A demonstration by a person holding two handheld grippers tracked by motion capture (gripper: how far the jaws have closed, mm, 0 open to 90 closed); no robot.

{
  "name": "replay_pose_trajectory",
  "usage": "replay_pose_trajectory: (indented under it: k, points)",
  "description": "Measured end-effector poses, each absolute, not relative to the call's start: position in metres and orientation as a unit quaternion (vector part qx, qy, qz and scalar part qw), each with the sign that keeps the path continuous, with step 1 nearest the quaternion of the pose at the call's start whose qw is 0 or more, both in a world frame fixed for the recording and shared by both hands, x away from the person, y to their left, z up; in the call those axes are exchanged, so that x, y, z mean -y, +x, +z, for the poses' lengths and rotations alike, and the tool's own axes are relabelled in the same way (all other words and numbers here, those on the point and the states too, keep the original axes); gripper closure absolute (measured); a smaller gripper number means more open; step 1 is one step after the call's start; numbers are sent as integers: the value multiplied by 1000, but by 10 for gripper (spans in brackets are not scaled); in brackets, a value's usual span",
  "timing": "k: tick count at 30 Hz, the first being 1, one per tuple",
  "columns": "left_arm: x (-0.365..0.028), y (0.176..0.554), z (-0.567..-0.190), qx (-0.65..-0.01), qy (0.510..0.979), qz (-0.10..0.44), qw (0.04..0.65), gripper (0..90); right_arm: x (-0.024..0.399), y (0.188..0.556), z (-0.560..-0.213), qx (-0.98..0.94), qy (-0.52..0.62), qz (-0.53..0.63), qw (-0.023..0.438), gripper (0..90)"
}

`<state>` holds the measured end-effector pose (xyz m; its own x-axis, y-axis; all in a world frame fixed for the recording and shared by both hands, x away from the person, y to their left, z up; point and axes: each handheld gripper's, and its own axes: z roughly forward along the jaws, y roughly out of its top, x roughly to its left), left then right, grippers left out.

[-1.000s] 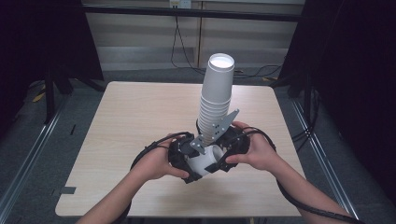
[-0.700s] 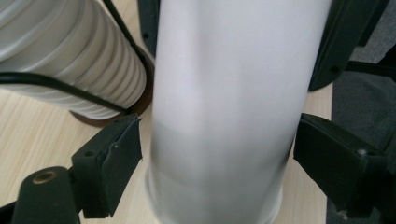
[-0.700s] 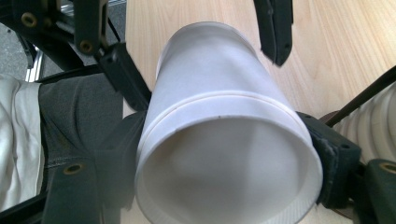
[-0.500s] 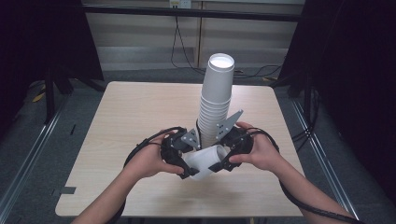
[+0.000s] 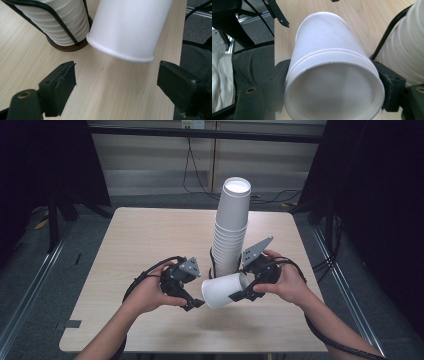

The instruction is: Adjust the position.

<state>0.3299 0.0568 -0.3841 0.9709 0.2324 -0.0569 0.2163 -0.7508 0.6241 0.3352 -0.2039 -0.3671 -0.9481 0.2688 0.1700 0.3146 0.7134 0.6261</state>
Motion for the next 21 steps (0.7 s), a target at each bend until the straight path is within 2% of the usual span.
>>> replay_pose_trajectory:
  k: [21]
  points:
    - [-62, 333, -401, -147, 926, -3, 349, 153, 212, 335, -361, 905, -174, -388, 28, 240]
